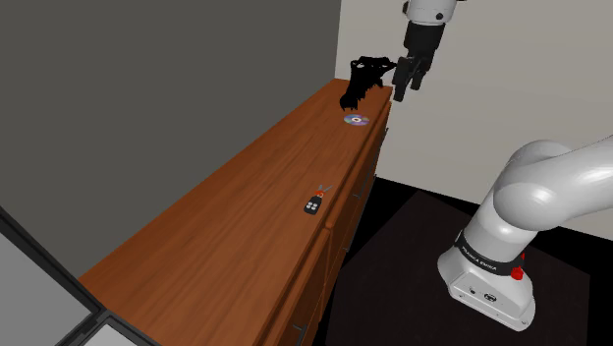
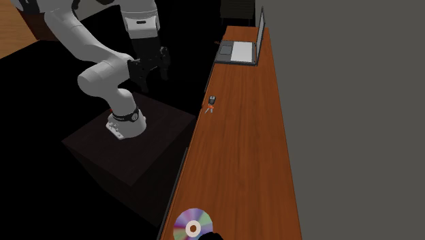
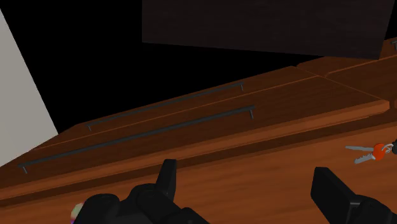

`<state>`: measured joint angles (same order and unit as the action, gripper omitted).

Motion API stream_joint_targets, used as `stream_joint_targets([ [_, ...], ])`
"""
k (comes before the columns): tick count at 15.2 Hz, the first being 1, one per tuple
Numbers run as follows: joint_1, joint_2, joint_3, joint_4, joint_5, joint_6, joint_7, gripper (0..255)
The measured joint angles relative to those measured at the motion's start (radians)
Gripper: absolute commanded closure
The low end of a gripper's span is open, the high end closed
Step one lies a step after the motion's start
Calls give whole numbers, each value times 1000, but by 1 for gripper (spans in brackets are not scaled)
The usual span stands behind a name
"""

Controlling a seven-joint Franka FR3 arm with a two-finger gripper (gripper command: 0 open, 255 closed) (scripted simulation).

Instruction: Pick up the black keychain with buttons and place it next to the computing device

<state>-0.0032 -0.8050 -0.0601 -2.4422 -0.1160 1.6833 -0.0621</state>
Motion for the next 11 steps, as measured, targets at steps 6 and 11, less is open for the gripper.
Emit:
stream_joint_targets([
  [6, 26, 1, 77, -73, 63, 62, 113, 0],
  [11, 62, 29, 169, -145, 141, 157, 247, 0],
])
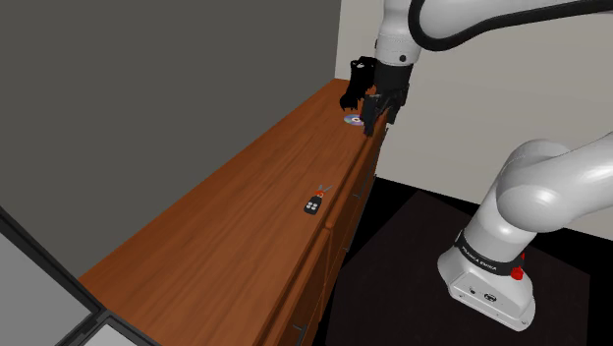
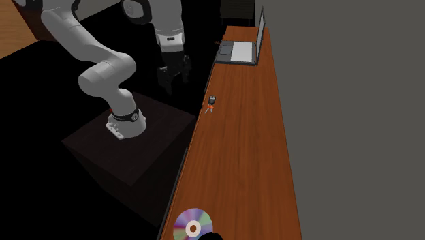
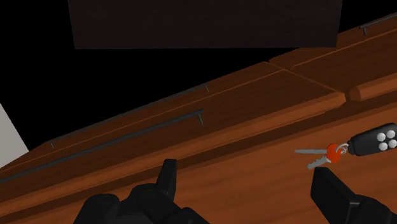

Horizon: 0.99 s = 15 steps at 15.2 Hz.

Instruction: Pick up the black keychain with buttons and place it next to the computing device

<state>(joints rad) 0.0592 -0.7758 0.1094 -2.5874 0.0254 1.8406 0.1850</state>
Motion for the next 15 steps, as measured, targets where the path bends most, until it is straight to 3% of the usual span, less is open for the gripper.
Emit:
stream_joint_targets([
  [9, 62, 170, 184, -32, 129, 206, 248, 0],
  [15, 71, 360, 311, 21, 161, 354, 417, 0],
])
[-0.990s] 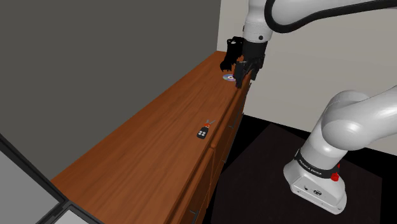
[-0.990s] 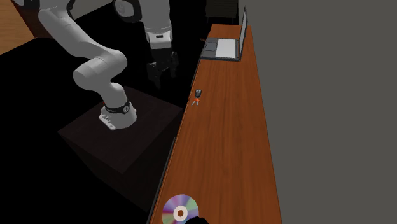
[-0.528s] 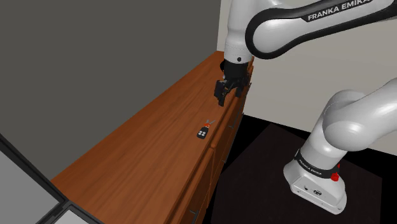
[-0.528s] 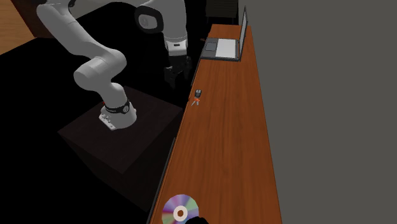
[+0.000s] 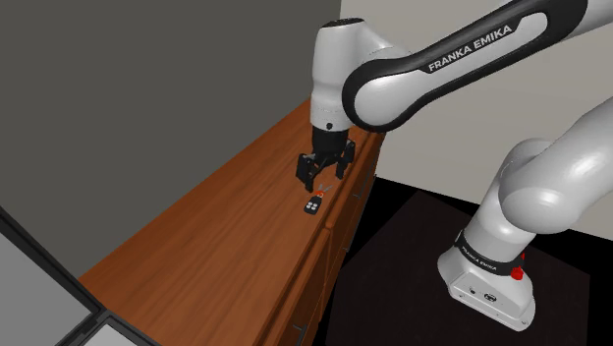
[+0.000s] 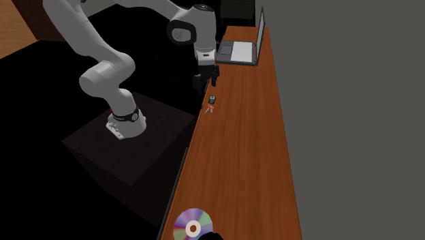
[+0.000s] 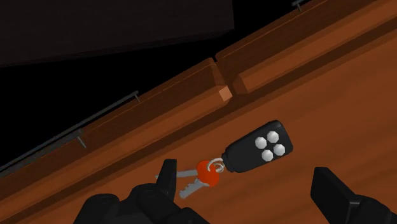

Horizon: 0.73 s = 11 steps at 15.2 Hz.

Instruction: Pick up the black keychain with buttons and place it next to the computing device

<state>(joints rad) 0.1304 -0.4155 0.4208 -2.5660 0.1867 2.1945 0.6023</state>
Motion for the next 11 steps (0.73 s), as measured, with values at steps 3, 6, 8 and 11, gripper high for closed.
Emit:
stream_joint_targets([
  [3, -4, 75, 40, 17, -5, 61, 59, 0],
  [6, -6, 107, 54, 3, -9, 106, 75, 0],
  [8, -11, 131, 59, -6, -17, 138, 78, 0],
  [11, -15, 157, 66, -18, -25, 175, 85, 0],
])
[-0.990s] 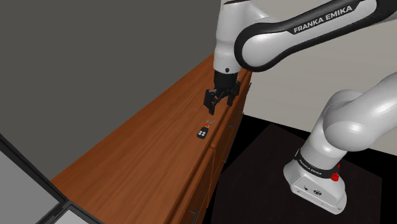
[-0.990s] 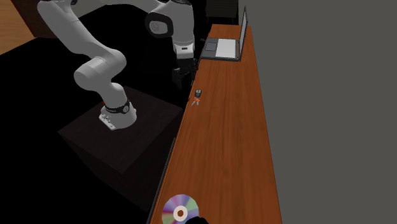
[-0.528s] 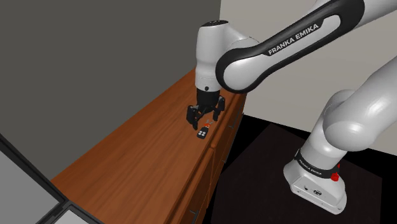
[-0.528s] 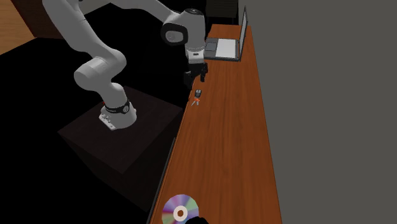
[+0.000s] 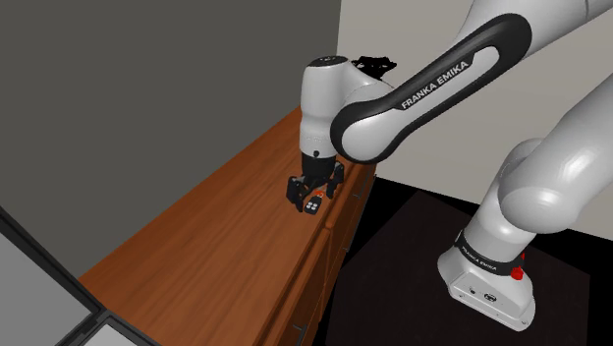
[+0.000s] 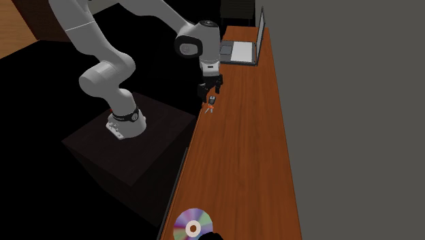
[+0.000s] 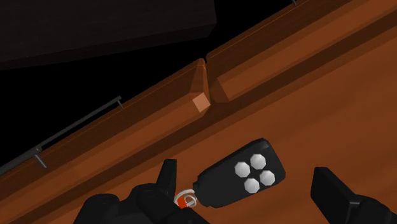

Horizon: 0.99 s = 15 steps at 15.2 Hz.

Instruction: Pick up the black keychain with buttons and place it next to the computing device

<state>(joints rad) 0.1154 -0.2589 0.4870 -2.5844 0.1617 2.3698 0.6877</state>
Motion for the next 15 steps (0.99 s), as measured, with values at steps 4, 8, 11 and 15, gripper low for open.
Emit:
stream_joint_targets([
  [4, 0, 3, 2, -3, 0, 6, 2, 0],
  [8, 0, 3, 2, -3, 0, 6, 2, 255],
  [11, 0, 3, 2, -3, 0, 6, 2, 255],
  [15, 0, 3, 2, -3, 0, 6, 2, 255],
])
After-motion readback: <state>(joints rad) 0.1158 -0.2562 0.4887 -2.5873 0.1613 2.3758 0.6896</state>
